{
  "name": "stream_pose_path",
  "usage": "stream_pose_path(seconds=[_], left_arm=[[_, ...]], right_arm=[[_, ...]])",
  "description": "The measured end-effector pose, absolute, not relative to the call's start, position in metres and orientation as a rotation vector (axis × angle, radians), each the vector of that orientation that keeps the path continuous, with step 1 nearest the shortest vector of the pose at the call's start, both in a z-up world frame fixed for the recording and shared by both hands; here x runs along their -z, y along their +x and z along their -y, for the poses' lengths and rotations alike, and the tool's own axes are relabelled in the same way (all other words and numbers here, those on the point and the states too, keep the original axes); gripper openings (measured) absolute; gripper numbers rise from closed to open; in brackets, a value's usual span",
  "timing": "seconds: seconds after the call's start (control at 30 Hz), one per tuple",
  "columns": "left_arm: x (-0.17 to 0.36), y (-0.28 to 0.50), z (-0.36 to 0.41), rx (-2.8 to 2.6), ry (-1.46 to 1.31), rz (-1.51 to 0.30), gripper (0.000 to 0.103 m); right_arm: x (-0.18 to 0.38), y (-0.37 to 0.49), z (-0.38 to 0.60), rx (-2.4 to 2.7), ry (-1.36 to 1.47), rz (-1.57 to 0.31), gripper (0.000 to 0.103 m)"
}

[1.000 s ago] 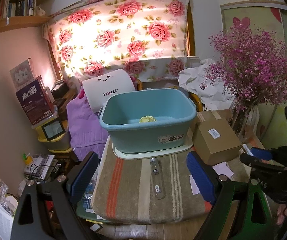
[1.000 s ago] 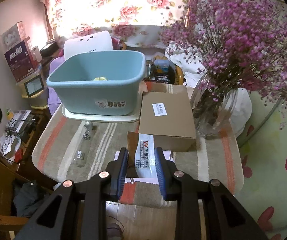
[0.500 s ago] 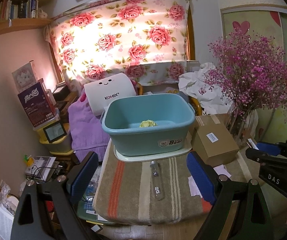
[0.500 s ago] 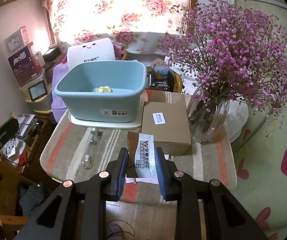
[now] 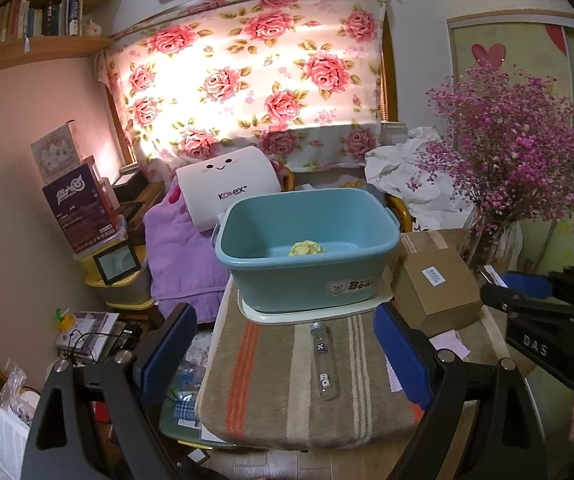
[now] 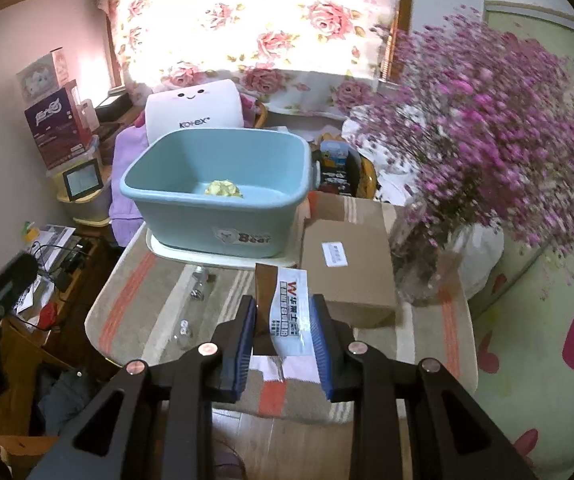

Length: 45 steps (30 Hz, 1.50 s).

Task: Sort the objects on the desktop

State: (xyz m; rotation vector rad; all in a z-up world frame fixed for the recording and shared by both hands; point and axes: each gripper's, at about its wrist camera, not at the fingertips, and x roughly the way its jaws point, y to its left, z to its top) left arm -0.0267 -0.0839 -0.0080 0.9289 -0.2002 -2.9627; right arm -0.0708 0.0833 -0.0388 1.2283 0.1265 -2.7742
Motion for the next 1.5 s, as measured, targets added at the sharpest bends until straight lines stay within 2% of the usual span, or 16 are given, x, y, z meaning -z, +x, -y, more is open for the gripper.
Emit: stream_pose_path(seconds=[0.8, 1.5], left_arm=[[0.014, -0.072, 0.139, 2.871, 0.915, 0.122, 0.092], [0.027, -0.090, 0.147, 2.884, 0.959, 0.085, 0.092]], right_arm=[[0.027, -0.219, 0.009, 2.717, 1.107, -0.185, 0.029], [0.077, -0.355, 0.048, 2.672, 1.202, -0.192, 0.029]])
